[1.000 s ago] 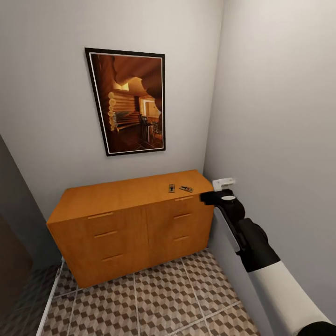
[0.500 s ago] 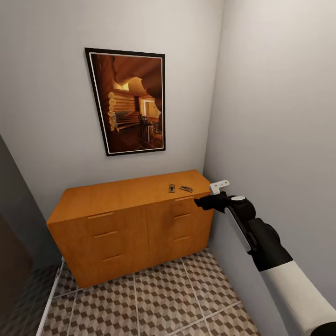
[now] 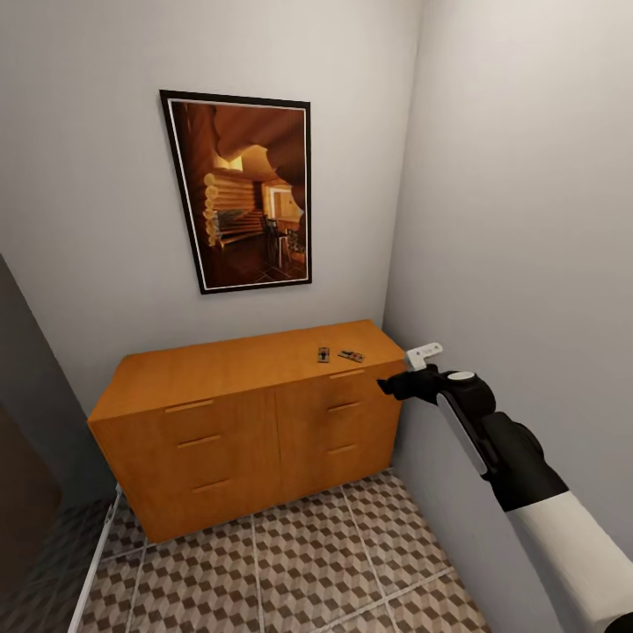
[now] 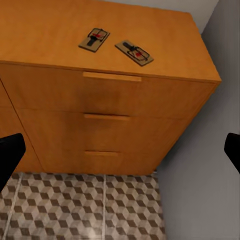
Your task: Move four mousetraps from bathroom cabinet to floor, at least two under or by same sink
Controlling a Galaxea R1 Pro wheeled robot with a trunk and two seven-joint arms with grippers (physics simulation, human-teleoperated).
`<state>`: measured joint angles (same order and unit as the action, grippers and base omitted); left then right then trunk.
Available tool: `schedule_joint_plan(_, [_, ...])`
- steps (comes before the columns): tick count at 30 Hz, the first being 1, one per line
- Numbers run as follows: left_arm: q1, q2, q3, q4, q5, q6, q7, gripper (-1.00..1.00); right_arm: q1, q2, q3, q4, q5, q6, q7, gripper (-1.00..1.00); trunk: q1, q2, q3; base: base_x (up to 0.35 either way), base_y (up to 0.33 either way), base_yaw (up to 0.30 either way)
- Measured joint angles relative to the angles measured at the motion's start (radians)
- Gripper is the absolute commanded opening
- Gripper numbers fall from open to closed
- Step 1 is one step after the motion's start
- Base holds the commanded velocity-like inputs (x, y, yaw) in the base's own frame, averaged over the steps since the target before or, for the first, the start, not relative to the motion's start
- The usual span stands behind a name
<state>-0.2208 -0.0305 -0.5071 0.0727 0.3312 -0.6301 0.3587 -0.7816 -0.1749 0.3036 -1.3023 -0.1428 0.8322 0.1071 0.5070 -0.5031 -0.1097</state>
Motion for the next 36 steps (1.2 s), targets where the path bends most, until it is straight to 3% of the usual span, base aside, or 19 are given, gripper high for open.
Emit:
schedule_joint_plan(4, [0.0,-0.017,0.0,0.0,-0.001,0.067,0.001,1.0,0.0,-0.002,0.0,0.005,0.0,0.001,0.001,1.0,0.0,0.0,0.0,0.0,0.0,0.0])
schedule_joint_plan(6, [0.0,-0.027,0.0,0.0,-0.002,0.138,0.0,1.0,0.0,-0.005,0.0,0.007,0.0,0.0,0.001,1.0,0.0,0.0,0.0,0.0,0.0,0.0])
schedule_joint_plan(12, [0.008,-0.03,0.0,0.0,-0.004,0.261,-0.02,1.0,0.001,-0.015,0.0,0.009,0.0,0.0,0.001,1.0,0.0,0.0,0.0,0.0,0.0,0.0])
schedule_joint_plan(21, [0.064,-0.008,0.0,0.001,-0.002,0.303,-0.143,1.0,0.002,-0.017,0.001,0.036,-0.001,-0.001,0.003,1.0,0.0,0.0,0.0,0.046,0.0,0.0])
schedule_joint_plan(36, [0.121,0.006,0.0,0.001,-0.002,0.308,-0.166,1.0,0.002,-0.013,0.006,0.083,-0.004,-0.006,0.007,1.0,-0.001,0.0,0.0,0.294,0.0,0.0])
